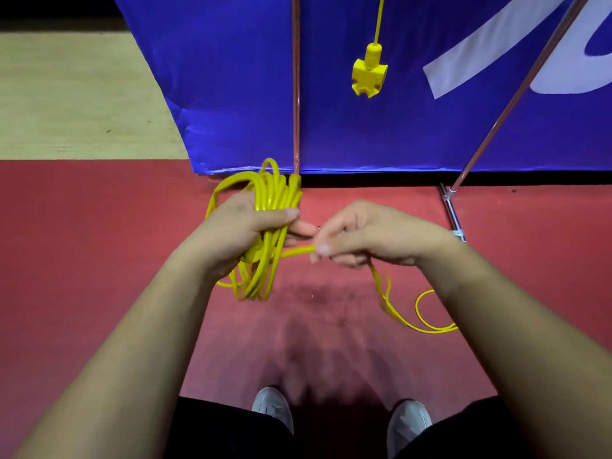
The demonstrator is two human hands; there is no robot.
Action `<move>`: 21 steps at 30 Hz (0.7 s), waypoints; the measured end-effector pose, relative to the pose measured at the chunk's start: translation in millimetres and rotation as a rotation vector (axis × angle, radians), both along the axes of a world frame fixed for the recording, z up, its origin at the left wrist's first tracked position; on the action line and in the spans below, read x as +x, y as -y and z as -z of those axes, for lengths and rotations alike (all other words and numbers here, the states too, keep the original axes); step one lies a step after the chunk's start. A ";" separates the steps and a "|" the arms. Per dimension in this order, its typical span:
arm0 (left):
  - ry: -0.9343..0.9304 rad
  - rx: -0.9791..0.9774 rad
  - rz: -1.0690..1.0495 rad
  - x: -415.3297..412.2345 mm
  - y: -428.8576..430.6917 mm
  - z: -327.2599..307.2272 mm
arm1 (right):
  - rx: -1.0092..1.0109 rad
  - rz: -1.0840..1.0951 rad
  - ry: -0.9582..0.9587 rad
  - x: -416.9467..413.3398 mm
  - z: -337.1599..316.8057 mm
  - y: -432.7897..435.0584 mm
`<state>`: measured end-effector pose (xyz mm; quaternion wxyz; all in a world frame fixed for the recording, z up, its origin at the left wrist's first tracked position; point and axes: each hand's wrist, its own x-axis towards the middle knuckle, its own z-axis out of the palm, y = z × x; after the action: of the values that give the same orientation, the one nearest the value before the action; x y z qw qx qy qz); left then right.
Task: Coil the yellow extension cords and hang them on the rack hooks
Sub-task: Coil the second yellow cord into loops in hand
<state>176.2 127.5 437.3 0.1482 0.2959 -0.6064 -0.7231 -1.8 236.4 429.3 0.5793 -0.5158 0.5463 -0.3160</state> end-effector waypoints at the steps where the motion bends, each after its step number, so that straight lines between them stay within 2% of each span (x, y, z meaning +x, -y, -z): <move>1: 0.020 0.013 0.050 -0.2 -1.9 -0.4 | -0.075 0.084 0.043 -1.2 -5.1 1.7; 4: -0.001 0.053 0.113 1.2 -1.2 -3.6 | -0.198 0.310 0.071 -12.8 -2.6 7.9; 8: -0.191 0.238 0.030 2.0 6.0 -5.5 | -0.172 0.268 -0.205 -45.1 32.2 -0.3; 9: -0.212 0.263 -0.017 2.1 8.3 -5.7 | -0.132 0.272 -0.209 -54.2 44.3 -5.3; 12: -0.159 0.223 -0.071 4.1 10.7 -7.6 | -0.044 0.441 -0.028 -70.1 64.9 -16.9; 14: -0.069 0.233 0.002 4.7 6.2 -8.0 | -0.076 0.551 0.029 -72.2 62.6 -15.1; 17: -0.013 0.269 0.124 3.8 -2.6 -6.5 | -0.187 0.583 -0.006 -65.0 45.6 -6.4; 21: -0.016 0.310 0.067 -0.7 -1.9 -6.6 | -0.329 0.450 -0.162 -44.4 13.5 -4.5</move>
<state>175.5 129.4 444.0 0.0813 0.2893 -0.4956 -0.8149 -46.2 241.0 415.9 0.3579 -0.4923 0.6328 -0.4787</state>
